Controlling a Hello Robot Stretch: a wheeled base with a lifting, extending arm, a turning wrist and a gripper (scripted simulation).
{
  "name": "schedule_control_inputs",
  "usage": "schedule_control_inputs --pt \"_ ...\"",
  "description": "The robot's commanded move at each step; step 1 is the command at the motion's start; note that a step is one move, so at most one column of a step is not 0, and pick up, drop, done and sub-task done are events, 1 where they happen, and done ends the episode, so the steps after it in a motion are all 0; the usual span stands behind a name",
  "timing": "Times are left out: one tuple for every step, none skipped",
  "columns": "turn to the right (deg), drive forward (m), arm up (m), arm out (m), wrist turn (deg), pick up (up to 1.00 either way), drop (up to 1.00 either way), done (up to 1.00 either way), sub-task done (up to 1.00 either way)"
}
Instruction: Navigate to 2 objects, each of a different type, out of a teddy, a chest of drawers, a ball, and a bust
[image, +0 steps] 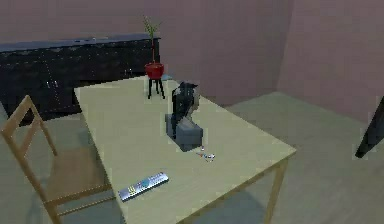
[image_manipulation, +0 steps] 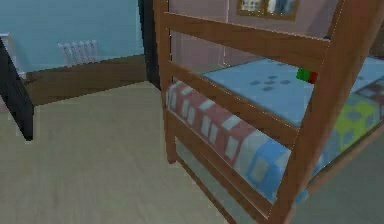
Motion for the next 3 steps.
schedule_control_inputs --pt "0.0 0.00 0.00 0.00 0.0 0.00 0.00 0.00 1.00" --pt "-45.0 0.00 0.00 0.00 0.0 0.00 0.00 0.00 0.00" --pt "-45.0 0.00 0.00 0.00 0.0 0.00 0.00 0.00 0.00"
